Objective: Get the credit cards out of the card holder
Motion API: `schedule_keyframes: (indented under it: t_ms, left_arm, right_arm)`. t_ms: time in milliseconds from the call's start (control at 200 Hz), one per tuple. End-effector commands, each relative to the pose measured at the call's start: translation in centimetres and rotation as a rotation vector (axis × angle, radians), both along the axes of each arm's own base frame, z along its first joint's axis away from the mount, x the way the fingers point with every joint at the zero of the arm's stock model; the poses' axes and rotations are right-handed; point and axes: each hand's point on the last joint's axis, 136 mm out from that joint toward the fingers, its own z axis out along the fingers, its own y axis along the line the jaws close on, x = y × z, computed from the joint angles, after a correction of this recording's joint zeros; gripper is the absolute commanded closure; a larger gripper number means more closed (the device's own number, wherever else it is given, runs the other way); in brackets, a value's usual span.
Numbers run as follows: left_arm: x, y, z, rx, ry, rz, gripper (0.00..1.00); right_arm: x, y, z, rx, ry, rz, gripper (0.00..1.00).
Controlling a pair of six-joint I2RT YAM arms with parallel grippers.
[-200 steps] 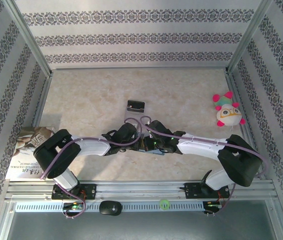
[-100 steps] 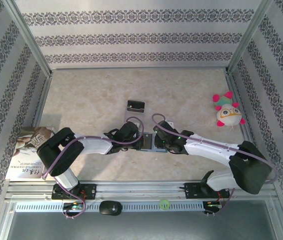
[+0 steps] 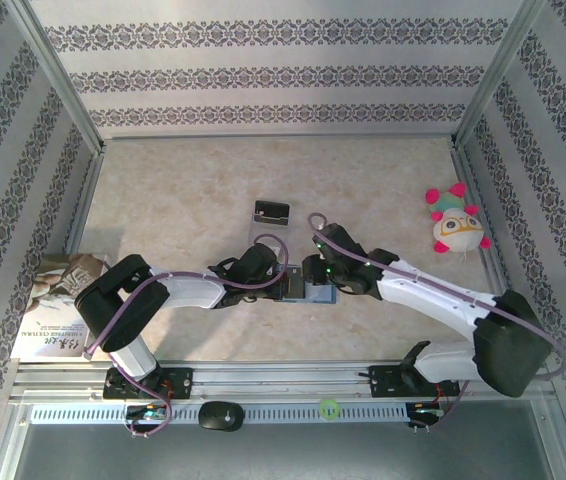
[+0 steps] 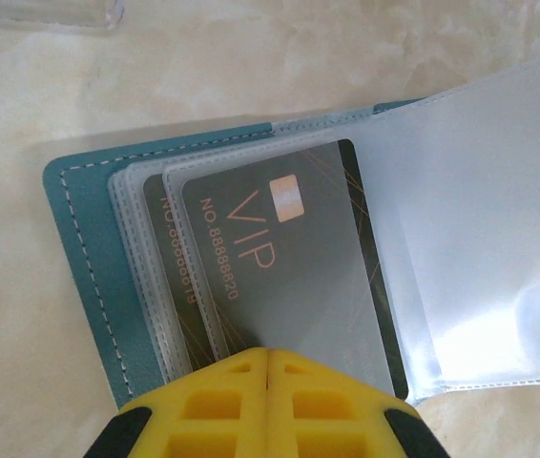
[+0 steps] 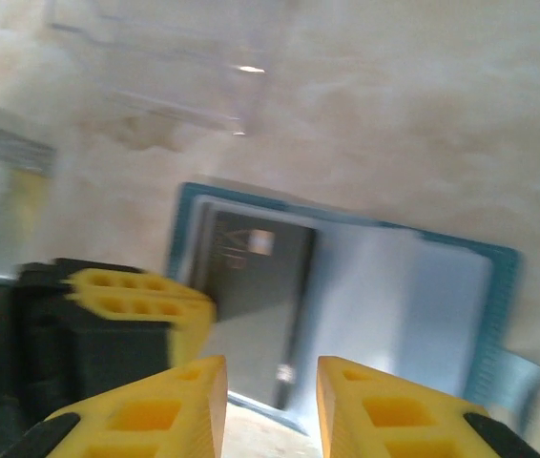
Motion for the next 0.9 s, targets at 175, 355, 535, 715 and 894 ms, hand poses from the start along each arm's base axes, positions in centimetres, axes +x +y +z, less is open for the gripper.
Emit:
schedule_keyframes:
  t_ms: [175,355,535,715,894]
  left_arm:
    - [-3.4,2.4,-4.2,0.128,0.128,-0.022,0.96]
    - [-3.4,2.5,-4.4,0.133,0.132,-0.022,0.97]
    - [-3.5,2.4,-4.4,0.131,0.134,-0.029,0.97]
    - [-3.5,2.6,-4.4,0.132,0.132,-0.025,0.97]
    - [-3.5,2.6,-4.5,0.134,0.140,-0.024,0.97]
  right_arm:
    - [-1.7,-2.3,-6.3,-0.065,0.187,-0.038,0.78]
    - [-2.6,-5.9,-8.9,-0.134,0.229,-0.137,0.81]
    - [-1.4,-5.3,-5.6,-0.106,0.134,-0.108,0.80]
    - [-1.1,-0.7,0.0,0.102,0.017,0.076,0.71]
    - [-0.9,3.2,-1.3,0.186,0.122,0.190,0.73]
